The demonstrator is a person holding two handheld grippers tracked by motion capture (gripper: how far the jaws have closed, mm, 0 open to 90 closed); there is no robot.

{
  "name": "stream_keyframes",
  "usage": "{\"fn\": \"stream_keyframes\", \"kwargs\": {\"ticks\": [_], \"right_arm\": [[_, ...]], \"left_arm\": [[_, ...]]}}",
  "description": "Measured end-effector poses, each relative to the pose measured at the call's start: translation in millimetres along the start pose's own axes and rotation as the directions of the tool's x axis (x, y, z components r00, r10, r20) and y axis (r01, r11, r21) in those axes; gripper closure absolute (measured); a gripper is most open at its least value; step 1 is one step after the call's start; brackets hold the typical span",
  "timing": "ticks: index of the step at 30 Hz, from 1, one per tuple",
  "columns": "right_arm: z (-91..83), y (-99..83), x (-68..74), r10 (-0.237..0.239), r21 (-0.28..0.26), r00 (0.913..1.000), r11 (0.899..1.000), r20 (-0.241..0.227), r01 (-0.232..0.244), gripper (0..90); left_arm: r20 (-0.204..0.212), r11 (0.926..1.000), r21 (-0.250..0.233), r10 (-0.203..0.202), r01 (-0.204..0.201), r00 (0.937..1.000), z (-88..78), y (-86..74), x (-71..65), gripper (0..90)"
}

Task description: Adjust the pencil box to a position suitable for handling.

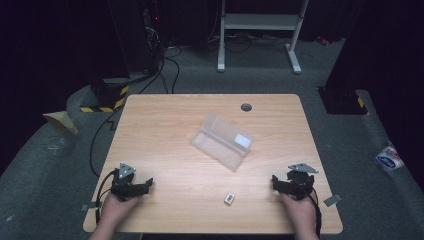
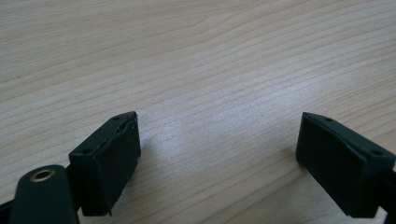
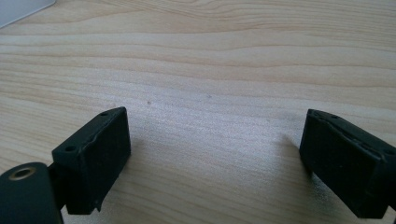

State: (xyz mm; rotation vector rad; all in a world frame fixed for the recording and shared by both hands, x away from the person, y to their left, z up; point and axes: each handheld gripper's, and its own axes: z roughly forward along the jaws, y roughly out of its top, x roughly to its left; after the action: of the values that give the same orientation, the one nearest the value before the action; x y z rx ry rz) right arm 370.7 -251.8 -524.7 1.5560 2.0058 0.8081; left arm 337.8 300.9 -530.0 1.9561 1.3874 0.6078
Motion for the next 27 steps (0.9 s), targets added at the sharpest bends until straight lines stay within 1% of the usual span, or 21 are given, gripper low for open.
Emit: {"fn": "stream_keyframes", "kwargs": {"ticks": [3,5,8,10,11,12,15,18,20,21,22,24,25,26,27], "right_arm": [[-0.4,0.0,-0.3,0.002,-0.004,1.0,1.0,-0.003,-0.002,11.1],[-1.3,-0.5,-0.6,-0.001,-0.013,1.0,1.0,-0.004,0.001,13.9],[-2.2,0.0,-0.4,-0.011,-0.014,0.9999,1.0,-0.002,0.011,15.5],[-4.5,0.2,1.5,-0.011,-0.031,0.9999,0.999,-0.011,0.011,17.0],[-4.5,0.2,1.5,-0.011,-0.031,0.9999,0.999,-0.011,0.011,17.0],[-5.7,0.6,3.3,-0.017,-0.041,0.9998,0.999,-0.014,0.017,19.2],[-7.1,2.1,6.4,-0.017,-0.062,0.9993,0.998,-0.033,0.015,22.4],[-9.9,3.4,13.0,-0.015,-0.083,0.9987,0.997,-0.048,0.011,26.1],[-12.3,5.3,19.0,-0.029,-0.102,0.9979,0.994,-0.058,0.023,29.6],[-12.3,5.3,19.0,-0.029,-0.102,0.9979,0.994,-0.058,0.023,29.6],[-13.8,7.8,25.4,-0.032,-0.122,0.9968,0.992,-0.073,0.023,31.9],[-13.9,10.5,30.5,-0.038,-0.125,0.9954,0.992,-0.088,0.027,33.6],[-13.3,12.9,34.8,-0.049,-0.123,0.9943,0.992,-0.095,0.037,34.4],[-11.9,16.4,41.0,-0.05,-0.123,0.9937,0.992,-0.1,0.037,35.2],[-11.9,16.4,41.0,-0.05,-0.123,0.9937,0.992,-0.1,0.037,35.2]], "left_arm": [[-0.003,1.0,-0.002,-0.001,0.001,1.0,0.3,0.1,0.0,14.1],[-0.005,1.0,-0.002,0.003,-0.003,1.0,0.3,0.2,0.3,14.1],[-0.006,1.0,0.001,0.001,-0.001,1.0,0.0,0.2,0.1,14.1],[-0.006,1.0,0.0,0.0,0.0,1.0,0.0,0.2,0.0,14.1],[-0.006,1.0,0.0,0.0,0.0,1.0,0.0,0.2,0.0,14.1],[-0.007,1.0,0.001,0.003,-0.003,1.0,0.0,0.3,0.2,14.1],[-0.007,1.0,0.0,-0.001,0.001,1.0,0.0,0.2,-0.1,14.1],[-0.008,1.0,0.001,0.001,-0.001,1.0,-0.2,0.1,0.0,14.1],[-0.008,1.0,0.0,0.0,0.0,1.0,-0.1,0.1,0.0,14.1],[-0.008,1.0,0.0,0.0,0.0,1.0,-0.1,0.1,0.0,14.1],[-0.008,1.0,0.001,0.002,-0.002,1.0,-0.2,0.1,0.1,14.1],[-0.008,1.0,0.001,-0.002,0.002,1.0,-0.1,0.1,-0.2,14.1],[-0.009,1.0,0.001,0.005,-0.005,1.0,-0.2,0.2,0.3,14.1],[-0.006,1.0,0.001,0.002,-0.002,1.0,0.0,0.2,0.2,14.1],[-0.006,1.0,0.001,0.002,-0.002,1.0,0.0,0.2,0.2,14.1]]}}
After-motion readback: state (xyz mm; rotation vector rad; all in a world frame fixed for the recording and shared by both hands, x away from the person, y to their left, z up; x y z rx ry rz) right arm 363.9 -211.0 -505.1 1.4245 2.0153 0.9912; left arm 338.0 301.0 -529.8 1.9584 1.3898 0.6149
